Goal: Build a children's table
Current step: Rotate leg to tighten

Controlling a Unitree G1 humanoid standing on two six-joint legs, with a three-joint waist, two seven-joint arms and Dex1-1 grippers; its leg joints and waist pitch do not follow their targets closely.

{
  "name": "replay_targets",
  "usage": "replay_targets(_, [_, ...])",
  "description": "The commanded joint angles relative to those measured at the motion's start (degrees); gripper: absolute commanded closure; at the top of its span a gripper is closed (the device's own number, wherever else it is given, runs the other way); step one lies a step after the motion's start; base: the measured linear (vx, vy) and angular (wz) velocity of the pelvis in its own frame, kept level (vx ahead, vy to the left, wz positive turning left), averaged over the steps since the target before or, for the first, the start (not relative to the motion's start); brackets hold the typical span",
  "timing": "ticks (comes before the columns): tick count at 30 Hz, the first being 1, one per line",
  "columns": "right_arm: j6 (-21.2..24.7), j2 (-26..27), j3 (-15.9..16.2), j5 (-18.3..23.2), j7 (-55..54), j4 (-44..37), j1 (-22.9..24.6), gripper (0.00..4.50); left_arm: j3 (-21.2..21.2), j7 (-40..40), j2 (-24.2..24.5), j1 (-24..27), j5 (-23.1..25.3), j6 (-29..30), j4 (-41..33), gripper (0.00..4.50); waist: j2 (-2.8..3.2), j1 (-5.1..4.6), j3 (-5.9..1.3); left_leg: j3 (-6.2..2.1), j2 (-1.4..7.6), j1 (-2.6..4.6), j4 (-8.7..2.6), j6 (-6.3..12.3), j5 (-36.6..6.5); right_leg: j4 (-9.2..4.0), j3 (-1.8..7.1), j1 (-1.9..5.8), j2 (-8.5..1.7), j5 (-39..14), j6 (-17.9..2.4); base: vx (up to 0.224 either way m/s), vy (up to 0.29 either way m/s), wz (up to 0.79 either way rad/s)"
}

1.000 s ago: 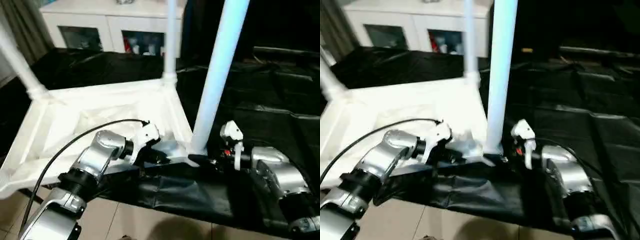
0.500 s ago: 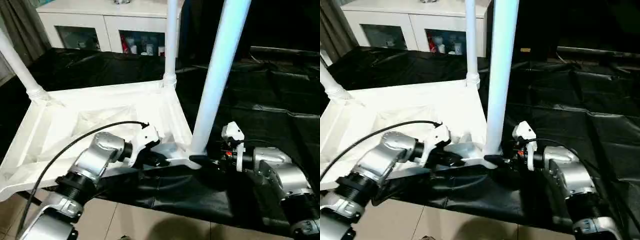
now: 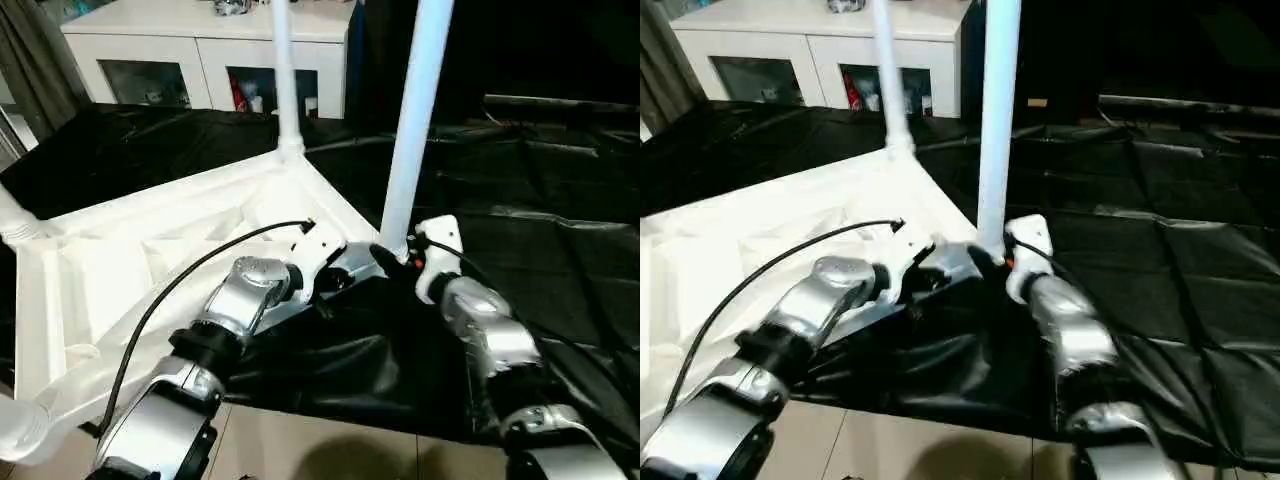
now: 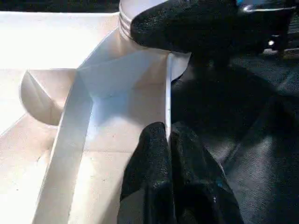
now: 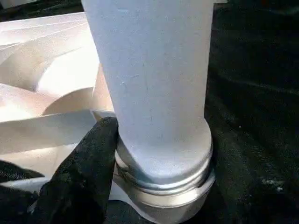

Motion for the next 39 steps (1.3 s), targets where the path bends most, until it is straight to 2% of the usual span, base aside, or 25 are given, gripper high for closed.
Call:
replay_targets(1, [1.1,4.1,3.3,-0.3,3.1,3.9,0.6,1.13,-0.2,-1.3,-2.8,-1.8,-1.5,-3.3,-0.6,4.5,-1.1,0.1,-3.32,-1.5,2.16,0.68,-4.2,3.0,-13.7,-5.53,2.47,2.24,-4.05,-18.3,-10.6,0.0,0.0,0.0])
replay_targets(4, [-0.1,2.5,3.4,-0.4,6.4,3.5,0.0,0.93,-0.6,-3.7,-1.5,-1.7,-1.4,-3.5,-0.7,4.5,-1.24,0.1,-3.35,-1.45,2.18,0.53,-4.16,3.53,-13.1,-5.41,2.46,2.42,-4.07,-17.4,-11.0,0.0,0.0,0.0])
replay_targets(7, [-1.2,0.5,4.1,-0.5,9.1,2.7,-0.1,0.69,-1.1,-6.2,-0.4,-1.3,-1.5,-3.6,-1.1,4.5,-1.13,0.23,-3.41,-1.41,2.2,0.63,-4.06,3.88,-12.8,-5.37,2.46,2.46,-4.12,-17.2,-11.2,0.0,0.0,0.0])
replay_targets(9, [-0.4,-2.2,4.3,1.0,15.1,0.3,0.5,0.69,-2.3,-10.5,1.4,0.0,-2.0,-3.1,-3.4,4.5,-1.18,0.16,-3.48,-1.52,2.16,0.26,-4.06,4.38,-11.9,-5.14,2.39,2.8,-4.11,-16.1,-11.3,0.0,0.0,0.0])
replay_targets(11, [0.2,-3.6,4.5,1.8,18.6,-1.1,0.9,0.69,-2.8,-12.4,2.3,0.7,-2.3,-2.7,-4.7,4.5,-1.09,0.33,-3.67,-1.42,2.42,0.33,-3.8,5.51,-10.2,-4.66,2.55,2.8,-4.08,-11.6,-12.7,0.0,0.0,0.0])
replay_targets(13, [2.6,-8.5,5.6,4.0,28.8,-6.0,3.1,0.69,-3.9,-17.2,4.9,2.5,-3.1,-1.7,-8.2,4.5,-1.05,0.67,-3.83,-1.28,2.55,0.29,-3.57,6.87,-8.4,-4.07,2.53,2.94,-3.93,-7.0,-14.1,0.0,0.0,0.0])
replay_targets(14, [3.2,-9.8,5.7,4.5,31.2,-7.0,3.7,0.69,-4.3,-18.9,5.7,3.1,-3.4,-1.3,-9.3,4.5,-0.7,1.0,-3.94,-1.23,2.61,0.32,-3.42,7.68,-6.9,-3.69,2.47,2.96,-3.79,-4.0,-15.0,0.0,0.0,0.0])
replay_targets(16, [3.4,-13.2,6.2,5.1,37.1,-8.0,4.7,0.69,-5.5,-23.7,7.9,4.6,-4.6,0.1,-12.5,4.5,-0.7,1.36,-3.93,-1.16,2.76,0.44,-3.41,7.88,-7.0,-3.52,2.32,3.02,-3.72,-2.9,-15.9,0.0,0.0,0.0])
replay_targets(18, [3.9,-15.2,6.5,5.4,40.6,-8.2,5.1,0.69,-6.3,-26.6,9.4,5.5,-5.3,0.7,-14.4,4.5,-0.48,1.67,-3.77,-1.11,2.9,0.51,-3.5,7.49,-8.6,-3.72,2.31,2.81,-3.81,-4.8,-16.0,0.0,0.0,0.0])
replay_targets(19, [4.2,-15.8,6.5,5.5,41.7,-8.2,5.1,0.69,-6.4,-27.3,9.8,5.8,-5.4,0.8,-14.9,4.5,-0.43,1.95,-3.71,-1.03,2.96,0.85,-3.59,6.76,-9.7,-3.99,2.35,2.58,-3.78,-6.5,-16.0,0.0,0.0,0.0])
replay_targets(21, [6.4,-18.4,7.2,6.1,46.0,-9.7,5.8,0.69,-6.6,-29.4,11.3,6.4,-5.6,1.8,-16.4,4.5,-0.55,2.11,-3.52,-1.12,2.95,0.83,-3.77,5.56,-11.3,-4.14,2.39,2.69,-3.8,-9.1,-15.4,0.0,0.0,0.0])
replay_targets(24, [7.5,-19.0,7.5,6.4,46.9,-10.6,6.1,0.69,-6.6,-29.9,12.0,6.8,-5.6,2.1,-17.2,4.5,-0.62,2.08,-3.28,-1.19,2.93,0.98,-4.01,4.05,-13.3,-4.59,2.47,2.54,-3.92,-13.7,-14.1,0.0,0.0,0.0])
replay_targets(28, [8.3,-18.5,7.7,7.0,47.1,-11.4,6.3,1.06,-6.6,-30.1,12.8,7.2,-5.9,2.7,-18.4,4.5,-0.85,1.94,-3.41,-1.25,2.7,0.72,-3.91,3.88,-11.9,-4.57,2.49,2.64,-3.98,-13.7,-13.3,0.0,0.0,0.0])
replay_targets(31, [8.3,-17.2,7.3,7.5,46.6,-11.5,6.1,1.29,-6.5,-30.3,13.0,7.4,-6.1,3.1,-19.0,4.5,-0.78,1.72,-3.47,-1.34,2.7,0.61,-3.9,3.95,-11.3,-4.44,2.42,2.65,-3.92,-13.0,-13.5,0.0,0.0,0.0])
replay_targets(35, [9.5,-16.0,7.7,8.0,46.3,-12.6,6.9,1.4,-5.5,-27.5,12.0,7.0,-5.5,2.3,-18.1,4.5,-0.76,1.64,-3.42,-1.3,2.75,0.75,-3.91,3.96,-11.6,-4.58,2.44,2.48,-3.91,-13.4,-13.4,0.0,0.0,0.0])
replay_targets(39, [10.1,-13.9,7.0,6.2,39.9,-10.6,7.3,1.51,-4.5,-22.7,10.3,5.7,-4.6,1.9,-15.4,4.5,-0.86,1.6,-3.38,-1.33,2.63,0.83,-3.95,3.44,-11.9,-4.75,2.47,2.46,-3.96,-14.5,-13.0,0.0,0.0,0.0])
